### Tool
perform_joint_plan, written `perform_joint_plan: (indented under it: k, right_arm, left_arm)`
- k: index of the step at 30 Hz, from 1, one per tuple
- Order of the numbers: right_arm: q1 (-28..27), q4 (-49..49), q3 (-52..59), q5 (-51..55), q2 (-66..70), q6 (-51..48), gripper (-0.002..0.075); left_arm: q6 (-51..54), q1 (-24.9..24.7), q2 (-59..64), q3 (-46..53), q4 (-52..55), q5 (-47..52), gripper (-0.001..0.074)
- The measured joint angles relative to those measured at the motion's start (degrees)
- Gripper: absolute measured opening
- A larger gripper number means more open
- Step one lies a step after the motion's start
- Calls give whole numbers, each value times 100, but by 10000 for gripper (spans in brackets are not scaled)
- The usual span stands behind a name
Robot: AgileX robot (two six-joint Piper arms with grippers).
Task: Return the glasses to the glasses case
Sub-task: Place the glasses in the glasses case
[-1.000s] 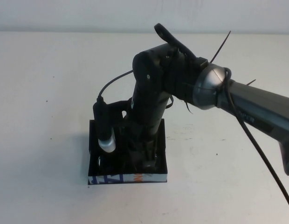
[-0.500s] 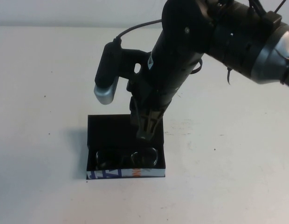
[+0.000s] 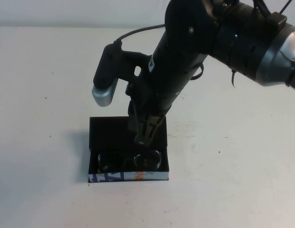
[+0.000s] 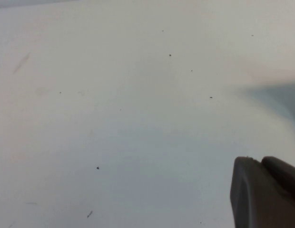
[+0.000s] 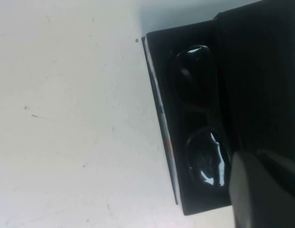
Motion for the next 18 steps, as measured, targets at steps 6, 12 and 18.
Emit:
perform_joint_plan:
  k: [6, 12, 18]
  right_arm:
    - [0, 3, 11, 0, 0, 362, -11]
    - [-125, 13, 11, -40, 0, 1029, -11]
    - [-310, 45, 11, -260, 12, 1861, -11]
  left_arm:
    - [-203, 0, 0, 0, 357, -634, -1]
    - [-1545, 0, 0, 0, -255, -1935, -1]
    - [-2594, -110, 240, -335, -359, -1458, -1]
